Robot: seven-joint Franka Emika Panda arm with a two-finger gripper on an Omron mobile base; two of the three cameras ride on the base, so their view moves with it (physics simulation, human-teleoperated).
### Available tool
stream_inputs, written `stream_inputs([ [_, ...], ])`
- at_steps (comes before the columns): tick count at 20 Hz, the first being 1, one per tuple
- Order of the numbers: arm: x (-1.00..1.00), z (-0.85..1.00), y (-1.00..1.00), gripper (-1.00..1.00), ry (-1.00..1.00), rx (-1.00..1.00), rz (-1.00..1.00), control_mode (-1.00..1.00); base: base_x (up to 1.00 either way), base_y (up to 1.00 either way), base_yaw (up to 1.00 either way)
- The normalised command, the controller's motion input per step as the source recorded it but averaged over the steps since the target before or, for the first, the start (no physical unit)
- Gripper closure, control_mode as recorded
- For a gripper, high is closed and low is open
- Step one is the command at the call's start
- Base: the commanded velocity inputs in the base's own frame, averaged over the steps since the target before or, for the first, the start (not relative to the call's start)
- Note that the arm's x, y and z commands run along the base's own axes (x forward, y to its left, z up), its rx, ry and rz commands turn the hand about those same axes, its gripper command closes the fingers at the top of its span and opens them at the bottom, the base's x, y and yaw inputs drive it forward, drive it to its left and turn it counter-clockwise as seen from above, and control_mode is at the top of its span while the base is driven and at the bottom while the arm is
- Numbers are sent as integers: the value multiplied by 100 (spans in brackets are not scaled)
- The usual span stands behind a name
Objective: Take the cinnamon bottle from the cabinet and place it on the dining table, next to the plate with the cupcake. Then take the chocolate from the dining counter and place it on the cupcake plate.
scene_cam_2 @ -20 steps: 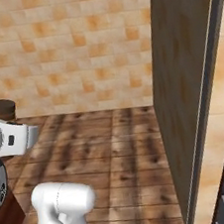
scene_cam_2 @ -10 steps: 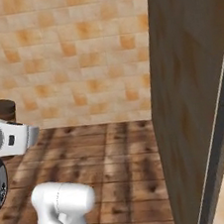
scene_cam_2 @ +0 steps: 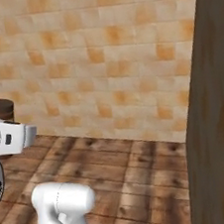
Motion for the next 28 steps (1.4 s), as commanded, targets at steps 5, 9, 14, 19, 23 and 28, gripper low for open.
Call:
stream_inputs([
  [5,0,0,0,100,0,0,0,100,100,-18,54],
  [9,0,0,0,100,0,0,0,100,100,-20,57],
  [14,0,0,0,100,0,0,0,100,98,-27,58],
  [19,0,0,0,100,0,0,0,100,98,-35,56],
  [23,0,0,0,100,0,0,0,100,99,-44,52],
  [28,0,0,0,100,0,0,0,100,99,-40,49],
])
